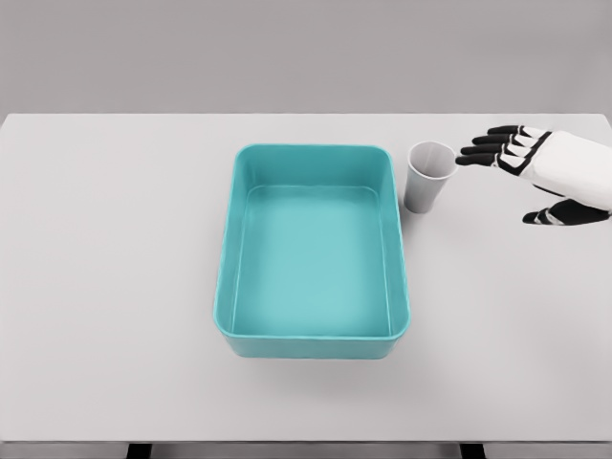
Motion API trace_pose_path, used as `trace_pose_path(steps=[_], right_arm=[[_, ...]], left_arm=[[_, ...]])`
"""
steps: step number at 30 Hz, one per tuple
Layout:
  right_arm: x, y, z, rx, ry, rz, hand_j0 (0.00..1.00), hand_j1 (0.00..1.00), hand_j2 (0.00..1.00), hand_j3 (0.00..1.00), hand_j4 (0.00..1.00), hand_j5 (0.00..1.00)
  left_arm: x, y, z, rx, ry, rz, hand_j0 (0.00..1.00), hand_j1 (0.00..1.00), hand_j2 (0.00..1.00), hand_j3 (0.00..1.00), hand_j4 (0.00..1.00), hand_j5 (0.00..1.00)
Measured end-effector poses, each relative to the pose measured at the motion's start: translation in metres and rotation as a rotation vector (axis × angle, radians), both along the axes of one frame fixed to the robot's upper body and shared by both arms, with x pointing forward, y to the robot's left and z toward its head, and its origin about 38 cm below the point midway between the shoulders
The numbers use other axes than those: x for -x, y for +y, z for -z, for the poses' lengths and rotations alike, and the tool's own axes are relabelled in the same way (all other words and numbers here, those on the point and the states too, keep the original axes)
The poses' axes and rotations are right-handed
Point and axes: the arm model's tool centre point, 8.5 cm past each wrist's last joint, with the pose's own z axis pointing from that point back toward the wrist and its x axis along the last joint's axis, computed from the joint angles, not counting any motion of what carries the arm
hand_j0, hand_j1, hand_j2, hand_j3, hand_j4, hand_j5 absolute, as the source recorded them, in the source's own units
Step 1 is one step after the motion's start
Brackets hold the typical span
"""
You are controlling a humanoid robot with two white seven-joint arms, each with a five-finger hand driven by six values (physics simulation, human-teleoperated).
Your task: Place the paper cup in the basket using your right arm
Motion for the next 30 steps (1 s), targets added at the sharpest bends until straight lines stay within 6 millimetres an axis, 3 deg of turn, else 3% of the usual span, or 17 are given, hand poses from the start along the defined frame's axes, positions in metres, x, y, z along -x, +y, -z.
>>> trace_pose_path(steps=[6,10,14,20,27,30], right_arm=[[-0.008,-0.014,0.004,-0.025,0.014,0.049,1.00,1.00,1.00,1.00,1.00,1.00],[-0.018,-0.038,0.021,-0.282,0.130,0.108,1.00,1.00,1.00,1.00,1.00,1.00],[-0.036,-0.043,0.042,-0.598,0.325,0.226,1.00,1.00,1.00,1.00,1.00,1.00],[-0.051,-0.061,0.068,-0.887,0.557,0.376,1.00,1.00,1.00,1.00,1.00,1.00],[-0.073,-0.044,0.101,-1.004,0.704,0.405,1.00,1.00,1.00,1.00,1.00,1.00],[-0.079,-0.031,0.127,-1.049,0.763,0.416,1.00,1.00,1.00,1.00,1.00,1.00]], left_arm=[[0.000,0.000,0.000,0.000,0.000,0.000,1.00,1.00,1.00,1.00,1.00,1.00],[0.000,0.000,0.000,0.000,0.000,0.000,1.00,1.00,1.00,1.00,1.00,1.00],[0.000,0.000,0.000,0.000,0.000,0.000,1.00,1.00,1.00,1.00,1.00,1.00],[0.000,0.000,0.000,0.000,0.000,0.000,1.00,1.00,1.00,1.00,1.00,1.00],[0.000,0.000,0.000,0.000,0.000,0.000,1.00,1.00,1.00,1.00,1.00,1.00],[0.000,0.000,0.000,0.000,0.000,0.000,1.00,1.00,1.00,1.00,1.00,1.00]])
